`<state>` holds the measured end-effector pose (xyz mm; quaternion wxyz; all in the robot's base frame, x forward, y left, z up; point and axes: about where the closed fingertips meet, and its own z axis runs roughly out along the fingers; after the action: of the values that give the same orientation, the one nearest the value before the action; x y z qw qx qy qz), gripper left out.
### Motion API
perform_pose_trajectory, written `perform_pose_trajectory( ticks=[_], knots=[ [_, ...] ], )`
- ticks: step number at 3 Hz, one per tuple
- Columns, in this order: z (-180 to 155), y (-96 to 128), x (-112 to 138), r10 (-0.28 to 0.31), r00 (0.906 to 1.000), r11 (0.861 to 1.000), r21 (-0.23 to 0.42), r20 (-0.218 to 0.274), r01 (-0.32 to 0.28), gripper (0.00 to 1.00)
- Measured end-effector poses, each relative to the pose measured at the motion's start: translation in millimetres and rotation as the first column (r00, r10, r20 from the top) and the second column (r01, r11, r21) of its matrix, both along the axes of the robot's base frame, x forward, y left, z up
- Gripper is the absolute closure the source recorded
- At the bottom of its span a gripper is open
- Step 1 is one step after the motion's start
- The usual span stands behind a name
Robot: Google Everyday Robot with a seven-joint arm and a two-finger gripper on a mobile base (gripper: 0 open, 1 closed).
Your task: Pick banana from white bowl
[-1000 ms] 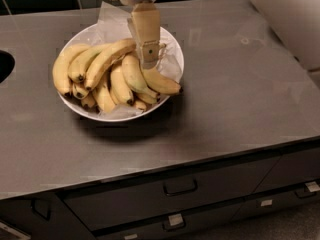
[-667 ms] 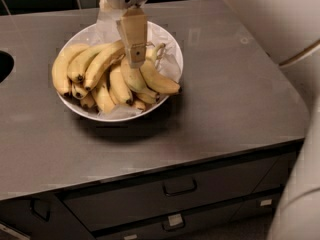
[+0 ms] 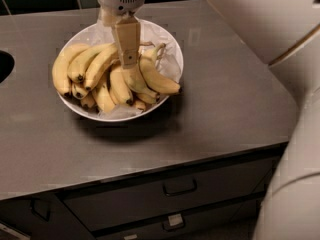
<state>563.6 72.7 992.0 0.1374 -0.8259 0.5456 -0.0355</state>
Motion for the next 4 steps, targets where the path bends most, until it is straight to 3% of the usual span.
perform_pose_trajectory(
  ticks=[2, 4],
  knots=[
    [-13.2, -11.8, 0.4, -0.049, 0.9984, 0.999, -0.026, -0.030, 0.048, 0.28],
    [-14.7, -7.0, 6.3, -0.044, 0.9985, 0.998, -0.035, -0.032, 0.043, 0.33]
  ],
)
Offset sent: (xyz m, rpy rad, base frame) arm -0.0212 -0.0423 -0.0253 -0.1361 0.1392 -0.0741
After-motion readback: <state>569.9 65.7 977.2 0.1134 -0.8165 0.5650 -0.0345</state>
